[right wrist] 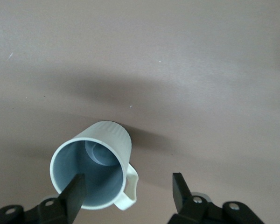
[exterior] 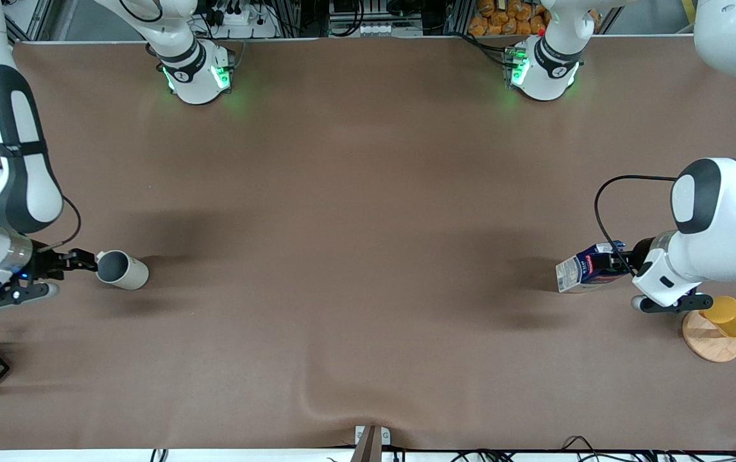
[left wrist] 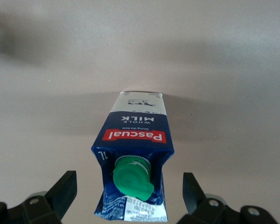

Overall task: Place milk next to cup
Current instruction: 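Close the left gripper on the carton while the right gripper grasps the mug, then carry the mug with the right gripper toward the carton held by the left gripper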

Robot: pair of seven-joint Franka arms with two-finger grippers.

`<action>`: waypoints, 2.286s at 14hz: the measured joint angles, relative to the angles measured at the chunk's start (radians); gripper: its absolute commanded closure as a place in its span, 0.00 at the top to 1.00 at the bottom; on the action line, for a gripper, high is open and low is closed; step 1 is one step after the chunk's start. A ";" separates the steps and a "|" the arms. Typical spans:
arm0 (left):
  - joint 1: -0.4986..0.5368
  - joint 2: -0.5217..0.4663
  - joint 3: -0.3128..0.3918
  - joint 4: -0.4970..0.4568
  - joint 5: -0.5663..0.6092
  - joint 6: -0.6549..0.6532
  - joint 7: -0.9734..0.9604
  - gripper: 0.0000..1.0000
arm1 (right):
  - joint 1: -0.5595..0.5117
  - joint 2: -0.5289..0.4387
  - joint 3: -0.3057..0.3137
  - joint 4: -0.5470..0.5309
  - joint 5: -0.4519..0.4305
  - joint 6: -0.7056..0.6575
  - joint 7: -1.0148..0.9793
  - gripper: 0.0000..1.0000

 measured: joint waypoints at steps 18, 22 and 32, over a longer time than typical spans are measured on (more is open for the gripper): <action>0.001 0.028 0.000 0.000 0.000 -0.002 -0.018 0.32 | 0.076 0.040 0.015 0.098 0.067 -0.146 0.092 0.00; -0.004 0.025 -0.002 0.017 0.000 -0.002 -0.018 0.31 | 0.192 -0.026 0.020 0.151 0.073 -0.297 0.350 0.00; -0.008 -0.081 -0.079 0.030 0.002 -0.087 -0.019 0.31 | 0.609 -0.025 0.027 0.214 0.178 -0.251 1.104 0.00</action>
